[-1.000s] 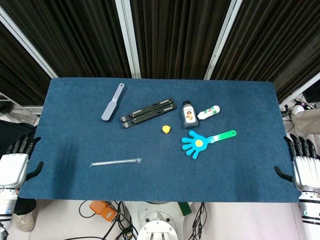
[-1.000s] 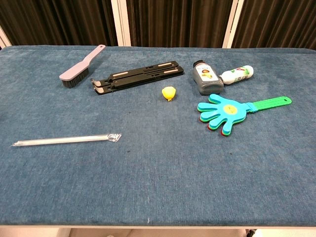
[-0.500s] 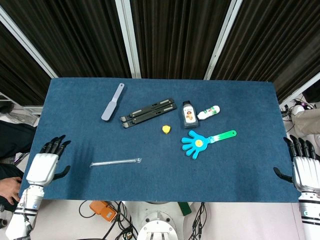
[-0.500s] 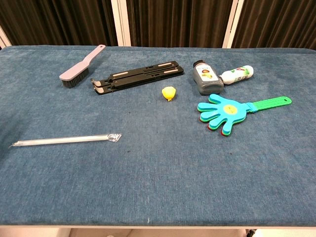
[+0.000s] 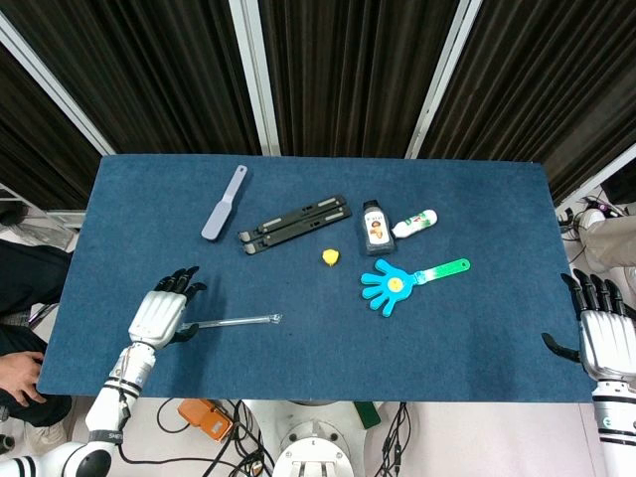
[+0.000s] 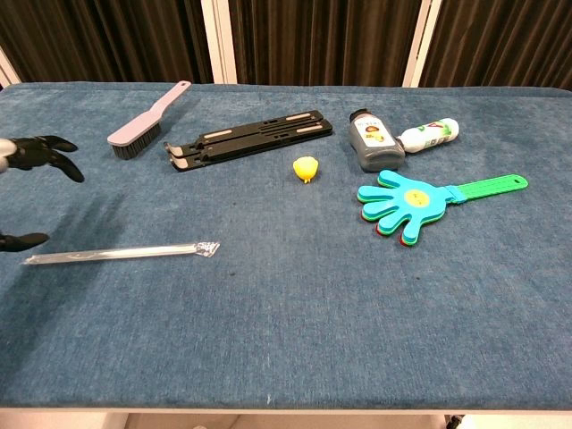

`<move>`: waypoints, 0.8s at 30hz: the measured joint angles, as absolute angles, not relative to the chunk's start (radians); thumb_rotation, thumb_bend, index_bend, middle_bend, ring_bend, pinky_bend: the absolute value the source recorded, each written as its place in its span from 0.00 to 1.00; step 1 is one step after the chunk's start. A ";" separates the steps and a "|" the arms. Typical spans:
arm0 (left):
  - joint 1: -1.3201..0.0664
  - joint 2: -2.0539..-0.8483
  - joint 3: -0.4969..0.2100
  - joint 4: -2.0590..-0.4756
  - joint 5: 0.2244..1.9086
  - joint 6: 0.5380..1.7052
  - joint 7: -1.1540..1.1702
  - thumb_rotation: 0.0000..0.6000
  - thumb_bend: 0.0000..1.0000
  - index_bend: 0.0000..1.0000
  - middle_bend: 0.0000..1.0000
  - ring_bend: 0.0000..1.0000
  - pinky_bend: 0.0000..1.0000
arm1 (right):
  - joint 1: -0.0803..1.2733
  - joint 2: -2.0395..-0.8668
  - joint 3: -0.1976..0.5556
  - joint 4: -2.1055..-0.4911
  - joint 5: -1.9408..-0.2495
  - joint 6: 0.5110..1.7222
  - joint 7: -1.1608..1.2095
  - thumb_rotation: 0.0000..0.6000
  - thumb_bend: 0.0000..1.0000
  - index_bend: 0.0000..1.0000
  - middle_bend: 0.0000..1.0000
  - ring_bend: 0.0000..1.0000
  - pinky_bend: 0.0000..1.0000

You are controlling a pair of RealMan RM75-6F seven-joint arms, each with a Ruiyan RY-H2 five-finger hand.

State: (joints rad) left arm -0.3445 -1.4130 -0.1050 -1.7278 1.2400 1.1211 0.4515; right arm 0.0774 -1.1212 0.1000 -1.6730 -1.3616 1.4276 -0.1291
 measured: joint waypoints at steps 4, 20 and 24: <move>-0.368 -1.444 -0.113 -1.738 1.169 1.113 0.522 1.00 0.22 0.24 0.02 0.00 0.15 | 0.078 -1.121 0.099 -1.675 -1.362 1.427 -0.131 1.00 0.29 0.17 0.11 0.09 0.06; -0.417 -1.539 -0.096 -1.776 1.019 1.159 0.647 1.00 0.21 0.35 0.01 0.00 0.15 | 0.081 -1.121 0.098 -1.675 -1.358 1.422 -0.130 1.00 0.29 0.17 0.11 0.09 0.06; -0.432 -1.562 -0.096 -1.760 1.001 1.158 0.653 1.00 0.23 0.37 0.01 0.00 0.15 | 0.081 -1.121 0.098 -1.676 -1.357 1.421 -0.131 1.00 0.29 0.17 0.11 0.09 0.06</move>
State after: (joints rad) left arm -0.4322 -1.5619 -0.0958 -1.7598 1.0010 1.1575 0.6530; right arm 0.0810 -1.1211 0.0980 -1.6759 -1.3570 1.4215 -0.1310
